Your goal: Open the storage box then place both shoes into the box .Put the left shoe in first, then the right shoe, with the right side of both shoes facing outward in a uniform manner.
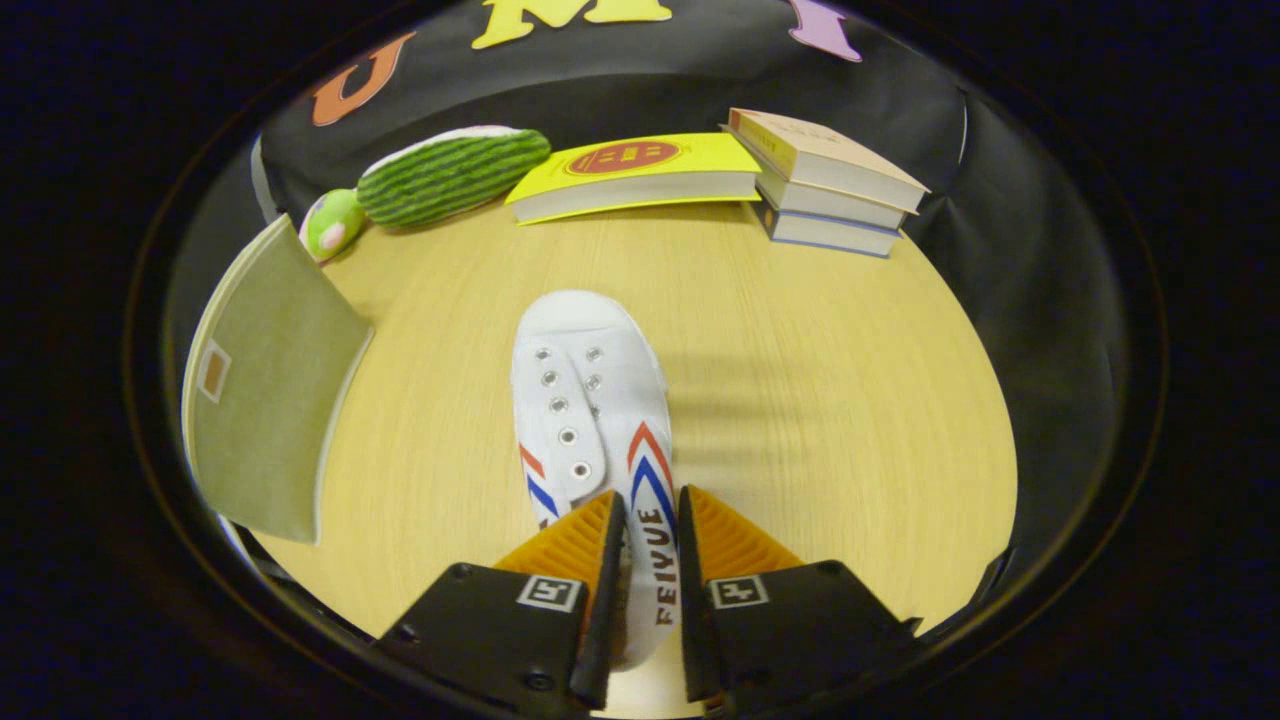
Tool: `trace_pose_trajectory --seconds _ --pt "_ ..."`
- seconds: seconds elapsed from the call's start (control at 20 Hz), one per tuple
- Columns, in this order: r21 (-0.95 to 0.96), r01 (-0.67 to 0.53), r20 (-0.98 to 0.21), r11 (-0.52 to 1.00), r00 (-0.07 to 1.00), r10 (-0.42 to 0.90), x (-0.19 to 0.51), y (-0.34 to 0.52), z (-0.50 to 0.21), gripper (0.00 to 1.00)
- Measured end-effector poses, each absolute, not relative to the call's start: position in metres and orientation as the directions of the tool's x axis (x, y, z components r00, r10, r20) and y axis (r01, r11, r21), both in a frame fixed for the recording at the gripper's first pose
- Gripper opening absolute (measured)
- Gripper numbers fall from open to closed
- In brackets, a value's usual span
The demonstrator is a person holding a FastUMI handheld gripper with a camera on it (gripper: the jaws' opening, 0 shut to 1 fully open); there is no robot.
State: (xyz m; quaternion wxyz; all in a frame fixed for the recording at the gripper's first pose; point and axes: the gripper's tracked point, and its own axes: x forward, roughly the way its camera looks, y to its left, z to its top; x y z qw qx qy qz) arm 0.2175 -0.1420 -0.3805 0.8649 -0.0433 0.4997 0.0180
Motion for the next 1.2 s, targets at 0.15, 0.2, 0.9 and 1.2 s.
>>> trace_pose_trajectory --seconds 0.15,0.2,0.9,1.2 --pt "-0.062 -0.083 -0.865 0.995 0.501 -0.013 0.216 -0.137 -0.379 0.17" --pt "-0.035 -0.078 -0.866 0.996 0.501 0.009 0.213 -0.134 -0.374 0.1" --pt "0.187 -0.049 -0.759 0.981 0.626 0.176 0.192 -0.088 -0.221 0.05" --pt "0.056 -0.089 -0.827 0.994 0.555 0.096 0.178 -0.1 -0.272 0.07"
